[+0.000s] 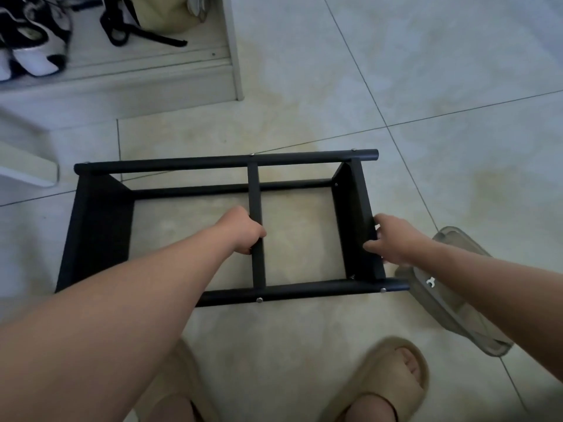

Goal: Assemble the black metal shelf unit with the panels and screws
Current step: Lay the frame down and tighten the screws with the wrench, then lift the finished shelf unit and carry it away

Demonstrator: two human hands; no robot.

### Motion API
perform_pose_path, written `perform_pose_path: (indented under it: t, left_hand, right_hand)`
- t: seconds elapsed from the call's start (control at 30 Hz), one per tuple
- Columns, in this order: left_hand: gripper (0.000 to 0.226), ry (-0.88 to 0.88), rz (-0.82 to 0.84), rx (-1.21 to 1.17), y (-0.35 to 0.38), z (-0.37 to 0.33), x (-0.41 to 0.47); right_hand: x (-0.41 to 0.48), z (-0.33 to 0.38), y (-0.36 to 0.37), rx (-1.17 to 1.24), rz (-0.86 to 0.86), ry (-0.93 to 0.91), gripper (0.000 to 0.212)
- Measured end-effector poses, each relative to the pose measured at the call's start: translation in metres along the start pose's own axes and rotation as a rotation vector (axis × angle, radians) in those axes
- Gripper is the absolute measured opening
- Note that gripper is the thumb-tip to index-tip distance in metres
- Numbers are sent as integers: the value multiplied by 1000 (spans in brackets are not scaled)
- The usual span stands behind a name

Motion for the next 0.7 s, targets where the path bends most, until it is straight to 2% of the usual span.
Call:
perform_pose_path:
  t: [0.13,0.33,0.47,0.7]
  left_hand:
    - [28,29,-14,-27,-1,-4,-13]
    - [22,99,-55,-240,-13,-32,-53]
    - [28,165,-44,-419,-25,-61,-88]
    - [42,272,-53,-692,-44,-108,-132]
  right_hand:
    - [-18,7,-17,4,-93,-20,24]
    - [-69,43,-80,11,-341,-126,44]
    - [-102,76,-130,-51,-523,-197,52]
    - [-163,130,-207,-160,-821,-341,37]
Point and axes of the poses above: each hand's wrist, its own x-axis towards the middle knuckle, its own y-axis out of the palm, z = x × y, the point moved 1 cm from there along x, towards the middle knuckle, and after that the axes turned 3 degrees about x, right-handed, at the moved point
